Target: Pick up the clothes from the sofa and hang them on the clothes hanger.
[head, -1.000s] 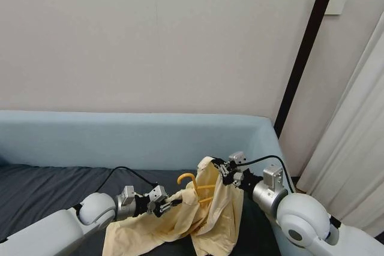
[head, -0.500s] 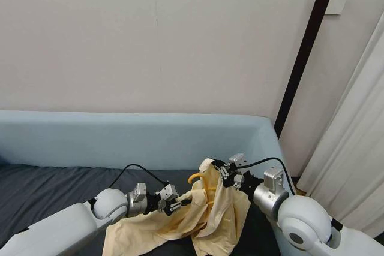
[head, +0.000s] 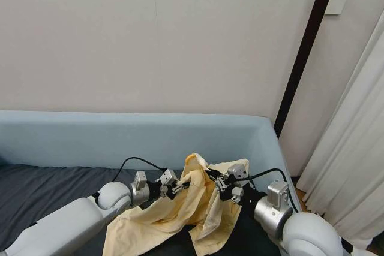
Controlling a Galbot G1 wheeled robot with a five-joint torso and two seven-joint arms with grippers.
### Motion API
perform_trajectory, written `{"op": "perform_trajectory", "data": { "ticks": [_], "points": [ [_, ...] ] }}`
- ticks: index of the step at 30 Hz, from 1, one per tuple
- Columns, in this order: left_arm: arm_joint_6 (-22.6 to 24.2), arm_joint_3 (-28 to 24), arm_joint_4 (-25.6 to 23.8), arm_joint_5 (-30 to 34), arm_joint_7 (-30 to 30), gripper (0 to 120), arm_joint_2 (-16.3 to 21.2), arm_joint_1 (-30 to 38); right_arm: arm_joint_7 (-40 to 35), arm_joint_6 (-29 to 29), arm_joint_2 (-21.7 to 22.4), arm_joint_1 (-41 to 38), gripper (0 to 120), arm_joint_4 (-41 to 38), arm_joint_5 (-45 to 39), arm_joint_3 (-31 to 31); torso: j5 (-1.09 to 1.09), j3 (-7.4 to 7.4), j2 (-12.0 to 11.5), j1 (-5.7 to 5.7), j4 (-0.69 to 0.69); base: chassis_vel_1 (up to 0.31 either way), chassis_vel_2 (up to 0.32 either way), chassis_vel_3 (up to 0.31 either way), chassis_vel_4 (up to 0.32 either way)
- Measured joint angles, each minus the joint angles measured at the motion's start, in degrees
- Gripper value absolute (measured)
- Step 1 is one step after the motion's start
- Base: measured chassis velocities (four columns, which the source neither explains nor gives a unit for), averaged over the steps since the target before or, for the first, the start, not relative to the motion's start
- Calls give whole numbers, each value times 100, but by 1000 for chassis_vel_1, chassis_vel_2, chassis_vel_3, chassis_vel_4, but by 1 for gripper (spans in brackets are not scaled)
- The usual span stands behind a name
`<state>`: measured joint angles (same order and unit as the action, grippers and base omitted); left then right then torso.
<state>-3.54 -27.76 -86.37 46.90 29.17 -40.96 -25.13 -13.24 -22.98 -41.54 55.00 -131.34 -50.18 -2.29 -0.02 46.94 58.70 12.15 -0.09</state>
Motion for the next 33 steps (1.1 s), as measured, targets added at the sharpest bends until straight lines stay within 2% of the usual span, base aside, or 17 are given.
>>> {"op": "perform_trajectory", "data": {
  "ticks": [6, 9, 14, 27, 33],
  "points": [
    [-120, 41, -191, 208, 431, 1, 377, 22, -4, 106, -258, 147, 0, 419, 331, -26, 1, 0, 0, 0, 0, 0, 0, 0, 0],
    [-177, 61, -376, 212, 787, 1, 726, -82, -123, 241, -546, 146, 0, 756, 460, -40, 1, 0, 0, 0, 1, 0, 0, 0, 0],
    [-258, 145, -484, 117, 970, 1, 972, -256, -235, 279, -665, 143, 0, 772, 316, 81, -1, 0, 0, 0, 3, 0, 0, 0, 0],
    [-288, 140, -217, 165, 853, 1, 978, 39, 169, 301, -702, 643, 0, 391, 856, 92, 0, 0, 0, 0, 0, 0, 0, 0, 0],
    [-299, 74, -173, 190, 856, 1, 938, 225, 315, 484, -605, 572, 20, 359, 754, 178, 1, 0, 0, 0, 1, 0, 0, 0, 0]
  ]
}}
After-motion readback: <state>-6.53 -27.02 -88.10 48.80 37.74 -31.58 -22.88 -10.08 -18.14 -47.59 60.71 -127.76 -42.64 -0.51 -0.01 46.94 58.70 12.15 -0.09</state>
